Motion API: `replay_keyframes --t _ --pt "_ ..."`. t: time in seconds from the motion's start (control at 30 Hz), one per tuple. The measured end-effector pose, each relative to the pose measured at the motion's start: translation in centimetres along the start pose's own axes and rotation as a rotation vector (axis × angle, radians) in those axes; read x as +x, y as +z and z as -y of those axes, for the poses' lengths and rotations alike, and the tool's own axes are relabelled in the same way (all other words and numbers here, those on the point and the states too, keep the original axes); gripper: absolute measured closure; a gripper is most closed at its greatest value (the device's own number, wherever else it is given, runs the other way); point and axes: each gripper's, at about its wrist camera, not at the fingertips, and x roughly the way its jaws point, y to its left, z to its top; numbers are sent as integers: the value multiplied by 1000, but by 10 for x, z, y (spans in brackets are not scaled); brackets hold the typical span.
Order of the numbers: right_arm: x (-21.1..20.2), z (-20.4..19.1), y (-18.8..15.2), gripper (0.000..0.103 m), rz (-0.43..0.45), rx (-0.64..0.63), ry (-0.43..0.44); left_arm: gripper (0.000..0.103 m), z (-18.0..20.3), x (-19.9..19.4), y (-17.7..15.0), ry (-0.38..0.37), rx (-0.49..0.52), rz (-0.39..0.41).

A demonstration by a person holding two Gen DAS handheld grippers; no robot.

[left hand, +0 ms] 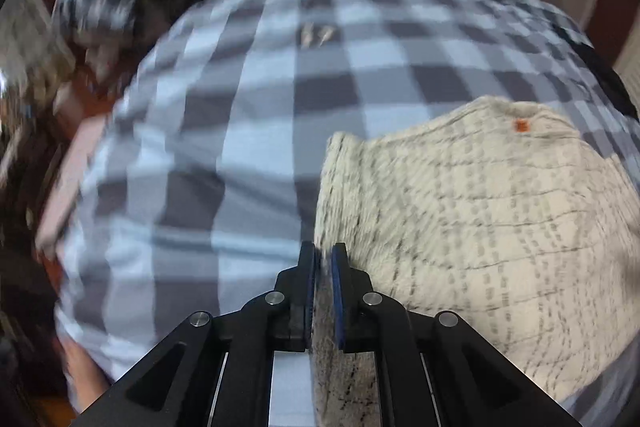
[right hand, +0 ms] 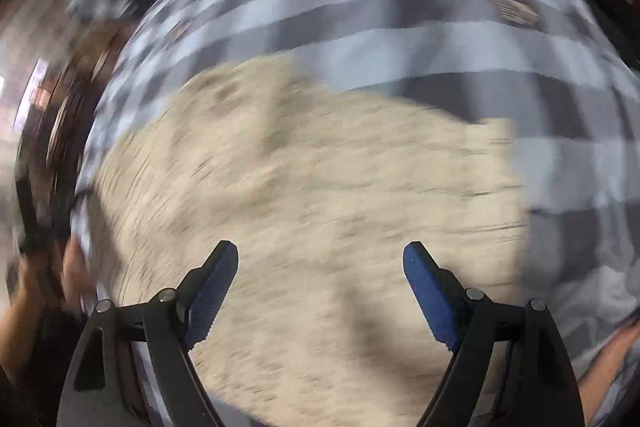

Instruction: Fold small clothes

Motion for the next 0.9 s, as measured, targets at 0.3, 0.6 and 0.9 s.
replay_keyframes --t 0.3,0.6,0.9 --pt "62 -90 -48 21 -165 -200 19 96 -44 -20 3 -48 -140 28" --pt "56 -95 -60 21 -122 -40 -44 96 63 -27 -50 -328 86 -128" --pt "29 -97 -80 21 -58 22 -113 59 136 -43 -87 -543 346 -242"
